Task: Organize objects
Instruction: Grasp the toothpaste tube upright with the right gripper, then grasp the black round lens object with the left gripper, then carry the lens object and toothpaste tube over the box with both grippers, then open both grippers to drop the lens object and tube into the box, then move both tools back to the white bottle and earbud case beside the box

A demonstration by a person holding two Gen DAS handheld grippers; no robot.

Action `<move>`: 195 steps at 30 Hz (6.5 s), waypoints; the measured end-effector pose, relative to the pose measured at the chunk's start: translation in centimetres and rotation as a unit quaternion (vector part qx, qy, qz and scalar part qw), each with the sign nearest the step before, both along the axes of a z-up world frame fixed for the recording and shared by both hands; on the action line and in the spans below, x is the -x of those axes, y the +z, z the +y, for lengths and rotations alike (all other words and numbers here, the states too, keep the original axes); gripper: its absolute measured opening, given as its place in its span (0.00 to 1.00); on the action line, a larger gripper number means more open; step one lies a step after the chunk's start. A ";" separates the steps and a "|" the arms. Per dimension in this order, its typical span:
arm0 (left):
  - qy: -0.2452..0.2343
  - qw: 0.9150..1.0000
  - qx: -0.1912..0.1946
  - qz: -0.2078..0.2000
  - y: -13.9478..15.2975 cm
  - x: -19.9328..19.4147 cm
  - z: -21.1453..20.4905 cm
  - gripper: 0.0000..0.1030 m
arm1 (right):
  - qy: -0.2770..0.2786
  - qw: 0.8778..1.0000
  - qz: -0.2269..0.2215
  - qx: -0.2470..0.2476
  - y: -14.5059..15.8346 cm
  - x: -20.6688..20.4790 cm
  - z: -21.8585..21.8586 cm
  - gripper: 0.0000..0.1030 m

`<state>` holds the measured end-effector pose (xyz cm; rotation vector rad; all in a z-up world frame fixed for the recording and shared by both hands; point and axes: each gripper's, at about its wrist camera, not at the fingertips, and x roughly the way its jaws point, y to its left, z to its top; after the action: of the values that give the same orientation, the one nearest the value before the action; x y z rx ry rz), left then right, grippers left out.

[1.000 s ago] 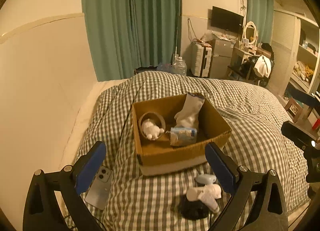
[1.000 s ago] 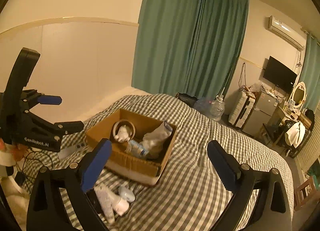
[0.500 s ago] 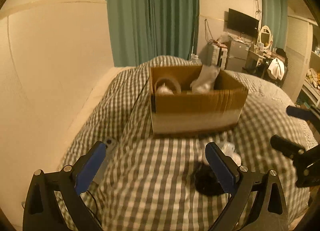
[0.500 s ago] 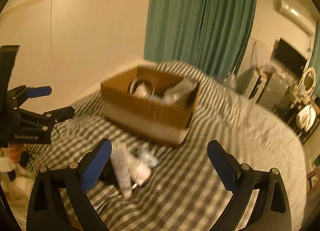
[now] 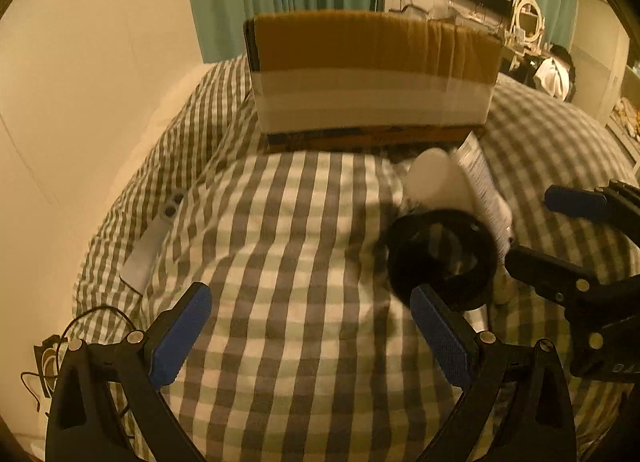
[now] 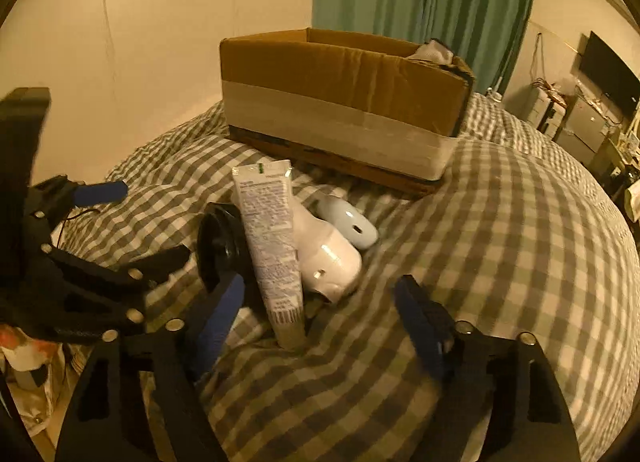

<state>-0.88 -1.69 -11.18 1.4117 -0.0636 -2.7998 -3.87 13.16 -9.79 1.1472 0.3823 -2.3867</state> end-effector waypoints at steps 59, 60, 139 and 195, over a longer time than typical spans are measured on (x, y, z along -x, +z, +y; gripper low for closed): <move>-0.089 0.995 -0.042 -0.003 1.0 1.8 7.4 0.66 | -0.029 0.999 0.026 0.027 2.0 -0.6 2.3 0.21; -0.089 0.995 -0.044 0.000 1.2 1.8 7.3 0.66 | -0.029 0.999 0.027 0.026 2.1 -0.6 2.2 0.21; -0.053 0.997 -0.016 0.057 11.0 20.1 0.4 0.89 | 0.037 0.992 0.087 0.083 13.5 18.3 -0.4 0.56; 0.067 0.996 0.016 0.055 0.4 3.6 -3.3 0.97 | 0.035 0.995 0.052 -0.079 -1.7 2.5 -4.4 0.85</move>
<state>-4.46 -4.95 -10.83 1.2056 -0.0119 -2.7472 -6.40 8.79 -11.54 1.0597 0.6458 -2.3963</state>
